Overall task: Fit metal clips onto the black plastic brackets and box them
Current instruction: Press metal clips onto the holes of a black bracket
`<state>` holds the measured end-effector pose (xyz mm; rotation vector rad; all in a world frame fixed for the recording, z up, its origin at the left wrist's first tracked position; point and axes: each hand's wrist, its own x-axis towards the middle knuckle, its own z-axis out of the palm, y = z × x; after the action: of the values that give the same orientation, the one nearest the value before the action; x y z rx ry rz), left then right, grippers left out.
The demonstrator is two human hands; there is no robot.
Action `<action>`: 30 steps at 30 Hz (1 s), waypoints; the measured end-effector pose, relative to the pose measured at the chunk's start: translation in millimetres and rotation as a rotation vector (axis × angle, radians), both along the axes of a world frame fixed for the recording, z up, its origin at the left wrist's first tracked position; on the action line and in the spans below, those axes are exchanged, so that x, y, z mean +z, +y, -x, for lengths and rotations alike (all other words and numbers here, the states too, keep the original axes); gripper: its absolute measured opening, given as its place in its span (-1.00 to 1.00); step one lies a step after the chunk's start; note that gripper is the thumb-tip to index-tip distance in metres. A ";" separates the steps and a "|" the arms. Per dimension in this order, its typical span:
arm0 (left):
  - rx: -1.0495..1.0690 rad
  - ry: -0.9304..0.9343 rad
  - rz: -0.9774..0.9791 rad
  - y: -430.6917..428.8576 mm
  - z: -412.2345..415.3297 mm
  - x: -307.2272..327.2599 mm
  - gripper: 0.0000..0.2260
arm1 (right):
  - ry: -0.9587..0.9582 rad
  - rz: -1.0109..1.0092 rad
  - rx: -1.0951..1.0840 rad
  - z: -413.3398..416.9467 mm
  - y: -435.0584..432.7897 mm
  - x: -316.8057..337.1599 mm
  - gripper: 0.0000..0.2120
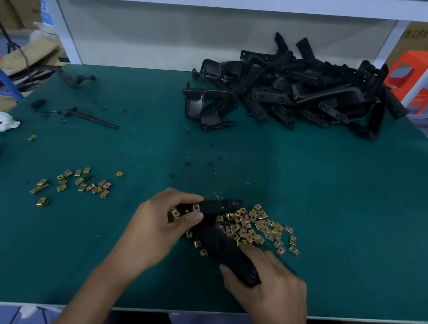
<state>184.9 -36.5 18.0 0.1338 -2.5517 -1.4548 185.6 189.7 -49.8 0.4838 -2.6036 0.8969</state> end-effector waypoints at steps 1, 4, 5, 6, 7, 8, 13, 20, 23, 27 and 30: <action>-0.006 0.007 0.013 0.9 0.5 -0.9 -0.82 | -0.001 0.008 -0.007 -0.5 -0.6 0.7 -0.69; -0.028 -0.054 -0.155 -1.8 12.9 0.1 -0.86 | -0.029 0.070 -0.037 -1.3 -2.5 4.3 -0.69; -0.029 -0.091 -0.172 -4.7 19.6 -0.6 -0.81 | -0.044 0.103 -0.053 -1.7 -2.5 5.0 -0.69; -0.012 -0.116 -0.106 -8.9 27.6 -3.7 -0.77 | -0.061 0.140 -0.064 -2.2 -2.1 5.5 -0.69; -0.001 -0.133 0.088 -13.0 35.2 -8.9 -0.74 | -0.074 0.170 -0.067 -2.6 -0.9 5.5 -0.67; -0.001 -0.157 0.324 -15.6 41.1 -15.3 -0.72 | -0.083 0.186 -0.063 -2.6 0.2 5.3 -0.66; 0.034 -0.204 0.547 -11.8 50.3 -30.1 -0.92 | -0.094 0.155 -0.067 -3.1 -0.2 7.1 -0.60; 0.020 -0.219 0.447 -11.8 58.3 -29.2 -0.91 | -0.097 0.147 -0.036 -3.7 2.5 5.8 -0.55; -0.014 -0.247 0.462 -8.9 61.3 -28.2 -0.94 | -0.064 0.154 -0.028 -3.6 2.2 6.8 -0.59; 0.021 -0.238 0.462 -6.3 63.5 -24.5 -0.93 | -0.069 0.171 -0.026 -3.3 2.9 6.9 -0.60; 0.076 -0.176 0.321 -7.0 61.1 -22.6 -0.92 | -0.089 0.153 -0.036 -3.4 2.7 6.6 -0.58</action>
<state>123.8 -43.6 -4.7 0.3172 -2.8459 -1.0307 189.0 192.3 -43.3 0.3630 -2.5868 1.1190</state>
